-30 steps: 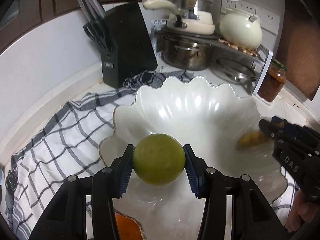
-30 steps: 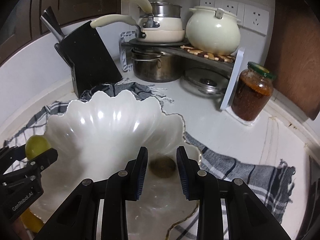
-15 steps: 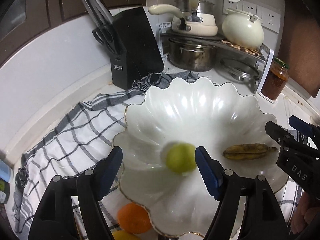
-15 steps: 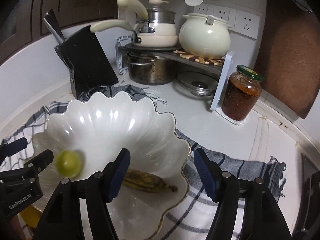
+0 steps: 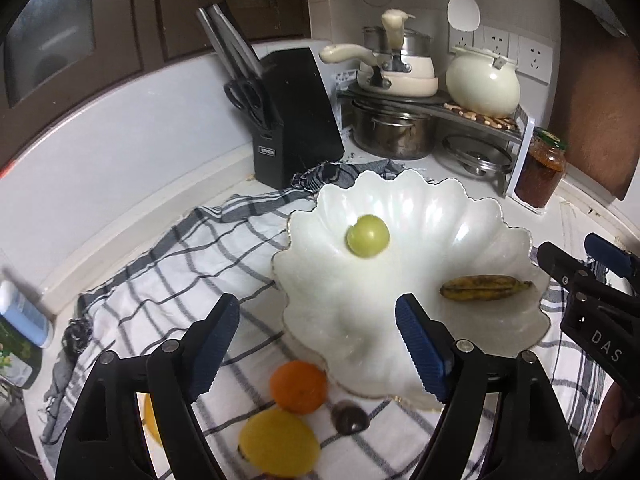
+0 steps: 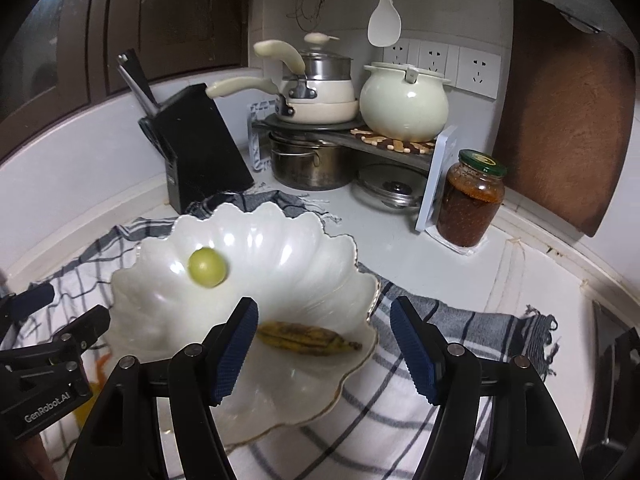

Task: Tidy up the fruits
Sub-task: 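Withdraw both tools from the bowl toward the remaining fruits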

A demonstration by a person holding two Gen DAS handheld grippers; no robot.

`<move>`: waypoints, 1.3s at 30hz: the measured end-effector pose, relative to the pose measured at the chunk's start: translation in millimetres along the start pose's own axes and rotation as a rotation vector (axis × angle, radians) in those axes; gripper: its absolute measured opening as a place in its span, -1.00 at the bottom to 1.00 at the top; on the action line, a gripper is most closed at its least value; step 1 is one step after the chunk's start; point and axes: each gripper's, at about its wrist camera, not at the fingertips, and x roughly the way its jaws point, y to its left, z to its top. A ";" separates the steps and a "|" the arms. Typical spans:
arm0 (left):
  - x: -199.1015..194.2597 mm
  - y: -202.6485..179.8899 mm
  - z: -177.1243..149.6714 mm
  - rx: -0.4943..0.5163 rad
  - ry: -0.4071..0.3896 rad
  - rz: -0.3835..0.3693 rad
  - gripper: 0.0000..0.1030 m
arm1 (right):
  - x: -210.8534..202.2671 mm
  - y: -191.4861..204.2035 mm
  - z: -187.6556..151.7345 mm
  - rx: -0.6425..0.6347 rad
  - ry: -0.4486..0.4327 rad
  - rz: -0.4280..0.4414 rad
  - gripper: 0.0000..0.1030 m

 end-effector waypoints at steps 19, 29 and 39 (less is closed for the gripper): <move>-75.5 34.2 -59.7 -0.031 -0.025 0.036 0.74 | -68.7 35.6 -47.0 -0.027 -0.054 0.099 0.35; -98.6 51.9 -105.2 -0.046 -0.024 0.064 0.77 | -94.2 54.4 -85.3 -0.066 -0.059 0.134 0.35; -114.3 66.9 -153.6 -0.092 -0.010 0.085 0.78 | -111.6 77.0 -126.4 -0.103 -0.042 0.182 0.35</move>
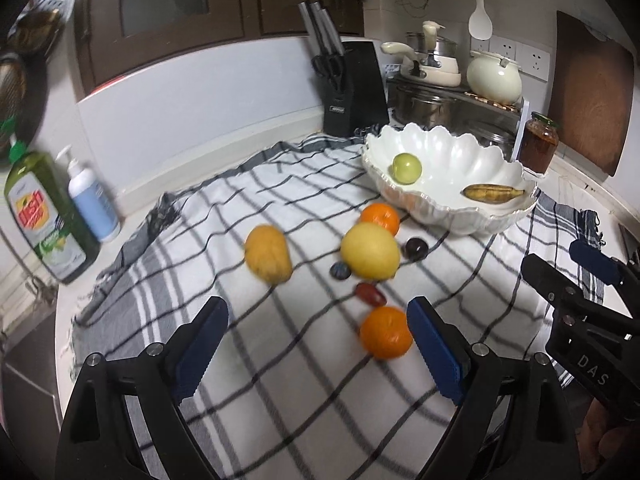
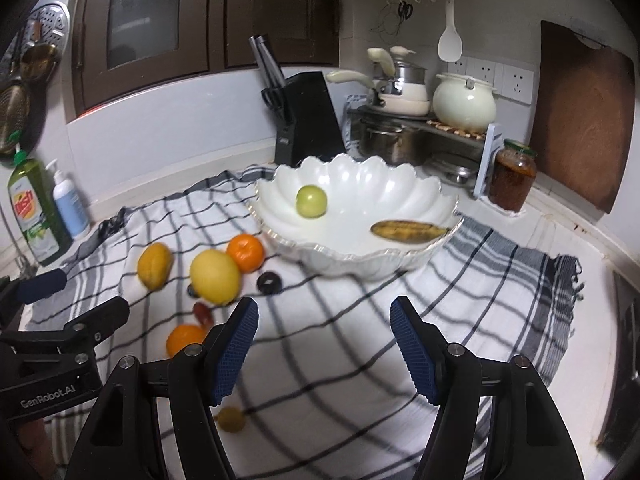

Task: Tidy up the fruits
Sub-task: 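Withdraw both tools from the bowl toward the remaining fruits, then grasp the small brown fruit with the right tool while the left tool grasps an orange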

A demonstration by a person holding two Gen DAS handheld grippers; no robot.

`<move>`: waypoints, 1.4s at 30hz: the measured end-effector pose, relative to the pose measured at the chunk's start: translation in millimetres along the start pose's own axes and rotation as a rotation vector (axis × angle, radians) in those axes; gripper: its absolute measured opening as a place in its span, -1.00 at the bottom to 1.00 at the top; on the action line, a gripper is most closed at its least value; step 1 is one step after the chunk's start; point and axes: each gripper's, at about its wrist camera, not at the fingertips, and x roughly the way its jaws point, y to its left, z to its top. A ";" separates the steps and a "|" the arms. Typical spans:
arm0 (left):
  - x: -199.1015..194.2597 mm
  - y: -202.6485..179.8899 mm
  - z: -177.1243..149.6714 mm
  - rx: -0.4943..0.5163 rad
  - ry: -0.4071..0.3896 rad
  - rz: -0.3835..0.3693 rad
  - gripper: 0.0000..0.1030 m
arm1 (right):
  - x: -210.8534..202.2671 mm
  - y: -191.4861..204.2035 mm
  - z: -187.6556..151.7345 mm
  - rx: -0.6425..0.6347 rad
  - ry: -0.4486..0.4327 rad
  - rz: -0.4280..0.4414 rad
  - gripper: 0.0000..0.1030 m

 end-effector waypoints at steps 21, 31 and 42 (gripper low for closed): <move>3.7 30.5 -66.6 -0.039 0.066 0.057 0.78 | 13.6 45.7 -67.1 -0.070 0.111 0.082 0.34; 12.7 32.1 -76.8 -0.048 0.098 0.046 0.78 | 19.7 51.3 -71.6 -0.079 0.120 0.093 0.06; 15.1 36.6 -78.0 -0.066 0.104 0.035 0.78 | 26.0 57.4 -72.2 -0.094 0.123 0.105 -0.09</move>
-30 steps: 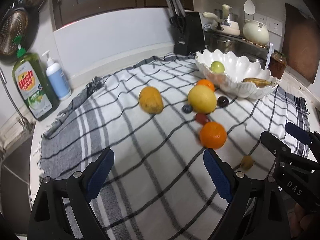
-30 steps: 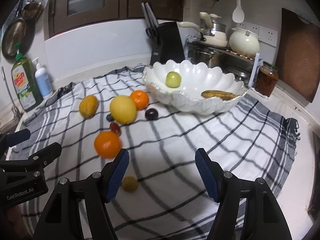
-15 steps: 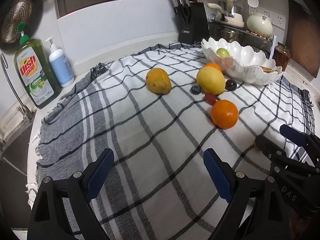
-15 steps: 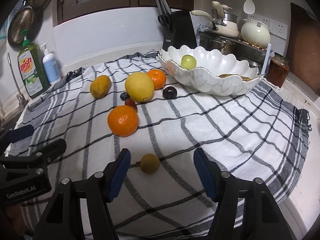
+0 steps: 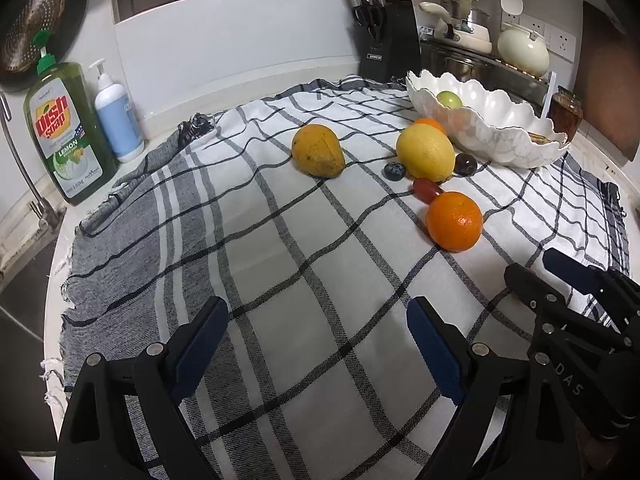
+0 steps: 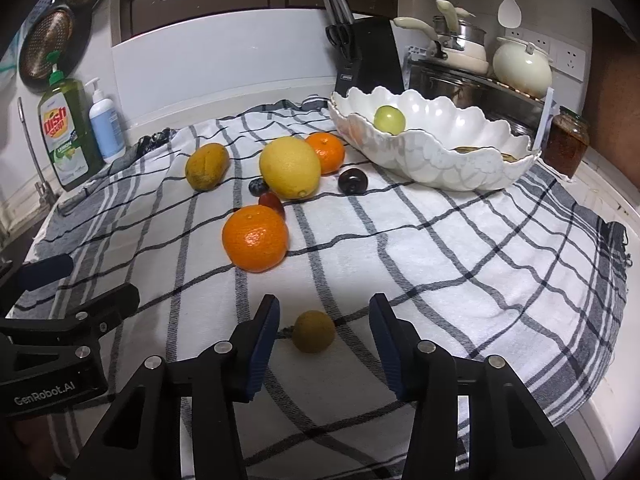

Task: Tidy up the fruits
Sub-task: 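Grasp the small brown fruit with the right tool while the left tool grasps an orange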

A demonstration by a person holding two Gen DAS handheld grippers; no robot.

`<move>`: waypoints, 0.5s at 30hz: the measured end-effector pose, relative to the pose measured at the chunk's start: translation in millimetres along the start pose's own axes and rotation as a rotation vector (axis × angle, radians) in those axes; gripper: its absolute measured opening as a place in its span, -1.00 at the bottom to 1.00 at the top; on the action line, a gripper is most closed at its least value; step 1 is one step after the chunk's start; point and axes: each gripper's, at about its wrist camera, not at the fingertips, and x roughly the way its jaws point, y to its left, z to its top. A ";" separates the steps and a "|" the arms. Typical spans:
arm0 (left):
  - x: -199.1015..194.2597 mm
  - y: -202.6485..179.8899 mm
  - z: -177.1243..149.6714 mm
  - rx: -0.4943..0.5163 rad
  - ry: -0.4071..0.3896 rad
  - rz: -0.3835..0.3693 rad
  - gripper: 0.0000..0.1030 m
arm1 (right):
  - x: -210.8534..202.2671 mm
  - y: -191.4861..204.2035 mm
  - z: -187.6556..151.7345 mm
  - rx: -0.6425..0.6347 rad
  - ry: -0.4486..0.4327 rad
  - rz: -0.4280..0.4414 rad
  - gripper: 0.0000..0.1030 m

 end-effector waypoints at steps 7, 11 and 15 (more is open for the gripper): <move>1.3 1.8 -1.3 -0.009 0.004 0.000 0.78 | 5.8 4.3 -3.1 -0.015 0.018 0.001 -0.34; 2.8 1.7 -2.2 -0.010 0.009 0.000 0.78 | 6.9 6.0 -4.3 -0.027 0.017 0.000 -0.44; 3.9 1.9 -2.4 -0.010 0.016 -0.001 0.78 | 4.9 7.2 -4.2 -0.032 0.010 0.003 -0.44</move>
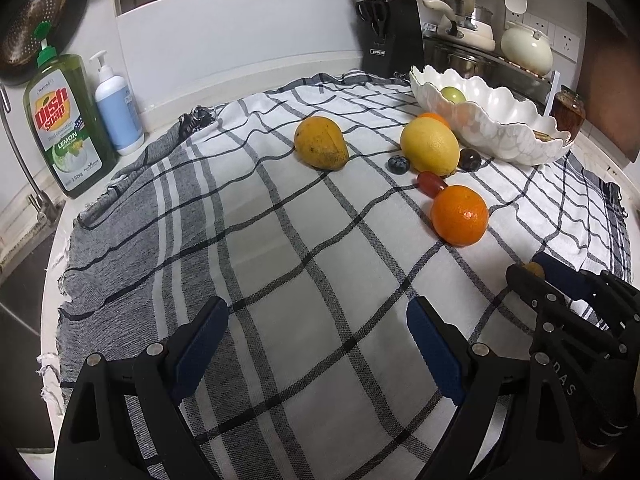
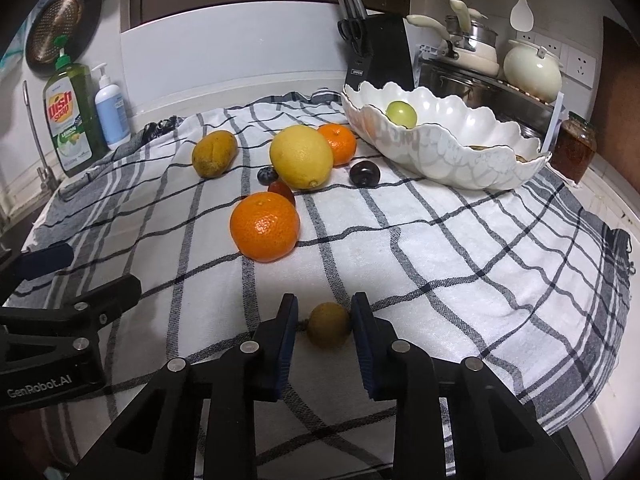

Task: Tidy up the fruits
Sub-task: 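Grasp the small brown fruit with the right tool while the left tool grasps an orange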

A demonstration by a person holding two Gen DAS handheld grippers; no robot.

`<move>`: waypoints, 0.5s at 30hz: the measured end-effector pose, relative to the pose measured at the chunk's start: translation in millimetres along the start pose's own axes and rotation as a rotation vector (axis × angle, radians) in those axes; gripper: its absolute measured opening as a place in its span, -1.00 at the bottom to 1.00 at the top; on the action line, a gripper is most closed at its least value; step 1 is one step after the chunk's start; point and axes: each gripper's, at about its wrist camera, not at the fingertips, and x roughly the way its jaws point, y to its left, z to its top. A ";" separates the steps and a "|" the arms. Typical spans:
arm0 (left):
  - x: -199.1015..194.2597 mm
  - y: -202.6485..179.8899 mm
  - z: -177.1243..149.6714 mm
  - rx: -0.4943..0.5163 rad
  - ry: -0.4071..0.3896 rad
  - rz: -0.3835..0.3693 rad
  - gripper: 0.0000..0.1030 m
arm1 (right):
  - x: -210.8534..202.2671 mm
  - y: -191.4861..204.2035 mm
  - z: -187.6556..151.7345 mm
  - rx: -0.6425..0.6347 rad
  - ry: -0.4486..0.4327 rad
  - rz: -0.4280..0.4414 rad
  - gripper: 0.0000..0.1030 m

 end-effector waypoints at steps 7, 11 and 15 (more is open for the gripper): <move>-1.6 -8.8 5.7 0.009 -0.016 -0.012 0.78 | -13.4 -7.1 4.8 0.016 -0.042 -0.011 -0.44; 0.4 -23.1 14.4 0.032 -0.022 -0.031 0.78 | -19.6 -21.0 9.5 0.044 -0.067 -0.033 -0.44; 5.1 -41.4 23.6 0.059 -0.027 -0.048 0.78 | -21.1 -39.1 13.9 0.074 -0.078 -0.059 -0.44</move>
